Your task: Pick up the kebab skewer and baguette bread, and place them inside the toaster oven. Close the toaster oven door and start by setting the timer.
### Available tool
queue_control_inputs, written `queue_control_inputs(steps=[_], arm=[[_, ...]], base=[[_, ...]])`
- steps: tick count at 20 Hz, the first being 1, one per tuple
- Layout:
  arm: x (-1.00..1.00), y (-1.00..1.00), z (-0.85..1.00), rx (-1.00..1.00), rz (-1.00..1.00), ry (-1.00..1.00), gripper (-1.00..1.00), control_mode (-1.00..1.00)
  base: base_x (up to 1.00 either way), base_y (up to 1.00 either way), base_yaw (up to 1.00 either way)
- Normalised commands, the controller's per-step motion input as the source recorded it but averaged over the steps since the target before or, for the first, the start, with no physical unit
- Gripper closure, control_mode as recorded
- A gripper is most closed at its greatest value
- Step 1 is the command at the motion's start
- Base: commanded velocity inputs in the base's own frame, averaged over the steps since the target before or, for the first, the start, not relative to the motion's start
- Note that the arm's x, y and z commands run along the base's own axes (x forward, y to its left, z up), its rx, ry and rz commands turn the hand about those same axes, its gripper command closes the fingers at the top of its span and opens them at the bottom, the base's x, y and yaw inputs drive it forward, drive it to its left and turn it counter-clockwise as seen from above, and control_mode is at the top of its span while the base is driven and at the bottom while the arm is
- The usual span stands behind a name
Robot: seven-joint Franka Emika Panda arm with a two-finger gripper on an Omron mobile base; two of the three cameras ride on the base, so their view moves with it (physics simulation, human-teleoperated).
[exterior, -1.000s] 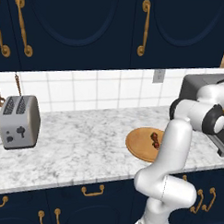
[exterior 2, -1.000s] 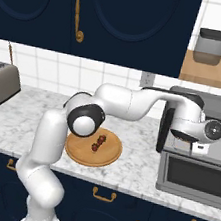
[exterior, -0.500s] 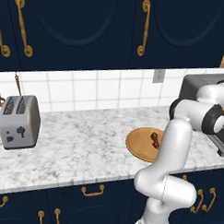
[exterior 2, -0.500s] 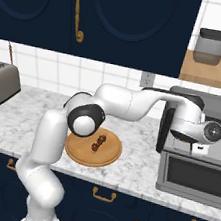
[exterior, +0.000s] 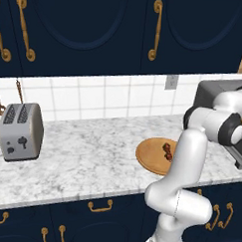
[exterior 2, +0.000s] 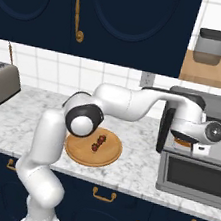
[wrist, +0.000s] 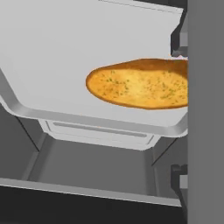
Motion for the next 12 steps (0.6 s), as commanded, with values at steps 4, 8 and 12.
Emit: queue_control_inputs(steps=[4, 8, 12], arm=[[-0.85, 0.0, 0.24, 0.0, 0.0, 0.0, -1.0, -1.0], [-1.0, 0.36, 0.01, -0.1, 0.06, 0.05, -1.0, -1.0], [-0.62, 0.89, 0.0, -0.11, 0.27, 0.06, -1.0, -1.0]], base=[[0.0, 0.0, 0.0], [0.0, 0.0, 0.0], [0.0, 0.0, 0.0]])
